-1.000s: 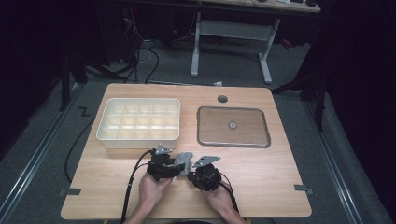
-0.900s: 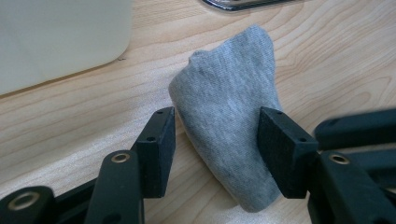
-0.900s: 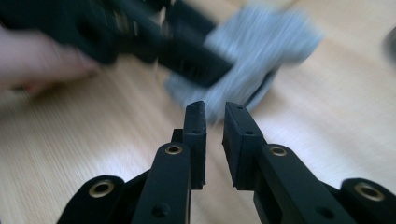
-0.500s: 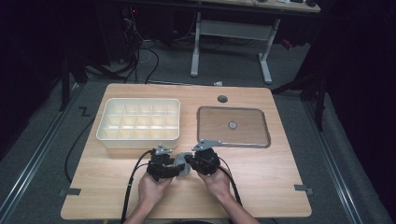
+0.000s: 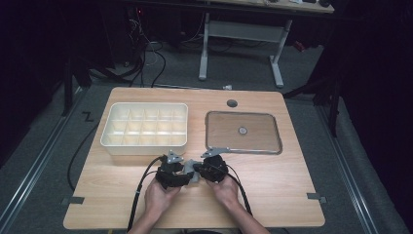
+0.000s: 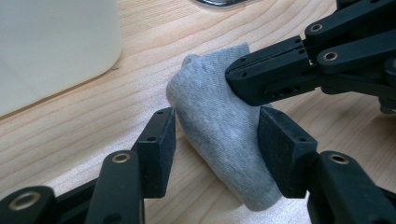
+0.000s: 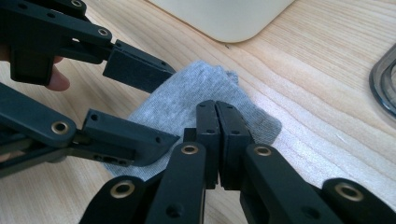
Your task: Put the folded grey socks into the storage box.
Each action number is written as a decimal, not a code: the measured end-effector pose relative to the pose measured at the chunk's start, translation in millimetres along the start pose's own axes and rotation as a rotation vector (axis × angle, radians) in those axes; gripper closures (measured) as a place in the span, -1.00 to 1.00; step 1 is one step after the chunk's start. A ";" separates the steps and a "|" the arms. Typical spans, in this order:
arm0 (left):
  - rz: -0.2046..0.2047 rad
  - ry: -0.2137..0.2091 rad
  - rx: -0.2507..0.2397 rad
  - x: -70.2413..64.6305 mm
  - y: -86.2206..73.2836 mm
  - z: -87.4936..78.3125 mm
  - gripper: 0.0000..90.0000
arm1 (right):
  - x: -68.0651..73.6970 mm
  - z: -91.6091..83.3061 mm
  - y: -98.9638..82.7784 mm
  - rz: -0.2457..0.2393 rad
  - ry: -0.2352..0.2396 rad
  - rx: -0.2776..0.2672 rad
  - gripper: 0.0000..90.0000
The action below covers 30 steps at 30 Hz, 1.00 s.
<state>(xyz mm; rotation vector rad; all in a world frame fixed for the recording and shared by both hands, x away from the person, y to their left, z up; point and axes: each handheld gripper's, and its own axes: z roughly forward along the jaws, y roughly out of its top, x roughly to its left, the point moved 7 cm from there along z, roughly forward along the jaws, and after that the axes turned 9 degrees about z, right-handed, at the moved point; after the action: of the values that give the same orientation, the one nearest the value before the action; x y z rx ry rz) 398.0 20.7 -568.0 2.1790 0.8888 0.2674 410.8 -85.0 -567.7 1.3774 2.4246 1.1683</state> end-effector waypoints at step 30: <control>-0.040 -0.046 0.062 9.6 -4.5 -1.6 0.03 | -2.7 -3.8 -1.0 0.077 0.021 -0.016 0.64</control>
<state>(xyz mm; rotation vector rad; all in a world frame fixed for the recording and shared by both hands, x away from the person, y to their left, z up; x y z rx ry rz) 402.1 30.2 -570.9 2.2124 0.9250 0.1720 410.0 -89.5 -566.4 1.4731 2.3908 1.2228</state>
